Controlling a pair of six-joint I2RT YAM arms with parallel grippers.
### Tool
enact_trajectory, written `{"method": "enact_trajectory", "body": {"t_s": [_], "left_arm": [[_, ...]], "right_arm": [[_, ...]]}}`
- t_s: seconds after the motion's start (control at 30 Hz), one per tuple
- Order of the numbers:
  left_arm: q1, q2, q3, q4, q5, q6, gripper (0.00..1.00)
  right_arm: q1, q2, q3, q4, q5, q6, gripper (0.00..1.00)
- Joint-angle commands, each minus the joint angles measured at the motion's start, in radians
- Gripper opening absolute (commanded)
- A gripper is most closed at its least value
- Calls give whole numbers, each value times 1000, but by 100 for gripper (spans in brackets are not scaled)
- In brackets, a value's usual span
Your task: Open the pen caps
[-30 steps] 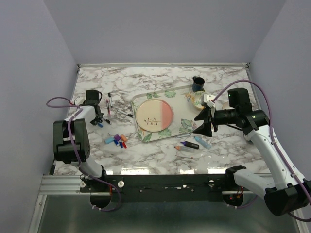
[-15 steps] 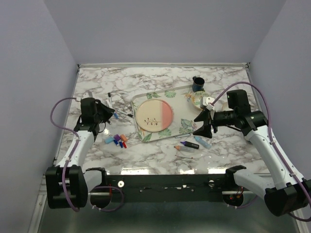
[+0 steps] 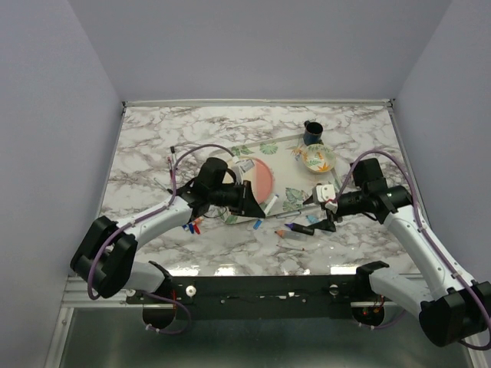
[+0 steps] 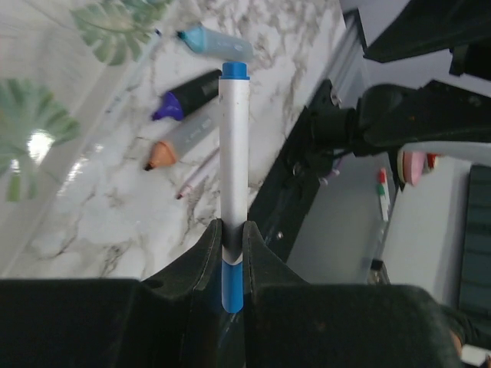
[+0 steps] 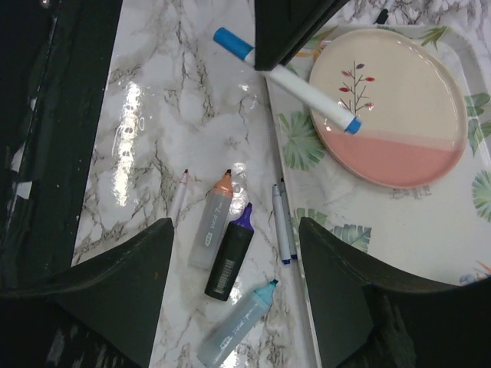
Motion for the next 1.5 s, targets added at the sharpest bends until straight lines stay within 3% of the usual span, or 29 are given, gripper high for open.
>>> {"method": "enact_trajectory", "body": {"t_s": [0.0, 0.13, 0.27, 0.47, 0.57, 0.67, 0.7, 0.8, 0.83, 0.87, 0.97, 1.0, 1.17, 1.47], "left_arm": [[-87, 92, 40, 3, 197, 56, 0], [-142, 169, 71, 20, 257, 68, 0], [-186, 205, 108, 11, 279, 82, 0], [-202, 222, 128, 23, 277, 79, 0], [-208, 222, 123, 42, 282, 68, 0], [-209, 222, 118, 60, 284, 62, 0], [-209, 221, 115, 66, 284, 55, 0], [-206, 209, 111, 83, 261, 42, 1], [-200, 192, 102, 89, 248, 36, 8], [-188, 181, 94, 103, 219, 32, 26], [-145, 112, 34, 169, 187, 22, 54], [-136, 92, 14, 180, 132, 19, 58], [-79, -67, -138, 310, -66, -8, 66], [-68, -253, -377, 565, -342, -134, 66]], "right_arm": [[65, -6, -24, -61, -48, -216, 76], [168, 15, -27, -17, -5, -213, 76], [289, 52, -67, 78, 168, -156, 76], [392, 106, -87, 121, 260, -116, 67], [432, 127, -93, 155, 305, -87, 56], [468, 162, -87, 161, 334, -61, 39], [475, 171, -84, 161, 339, -55, 26], [492, 199, -60, 147, 347, -26, 1], [495, 204, -55, 146, 348, -17, 1], [495, 208, -51, 144, 347, 5, 1], [494, 211, -34, 144, 350, 65, 1], [494, 214, -29, 146, 351, 80, 1], [492, 257, 12, 146, 357, 177, 1], [440, 273, 66, 256, 360, 426, 1]]}}
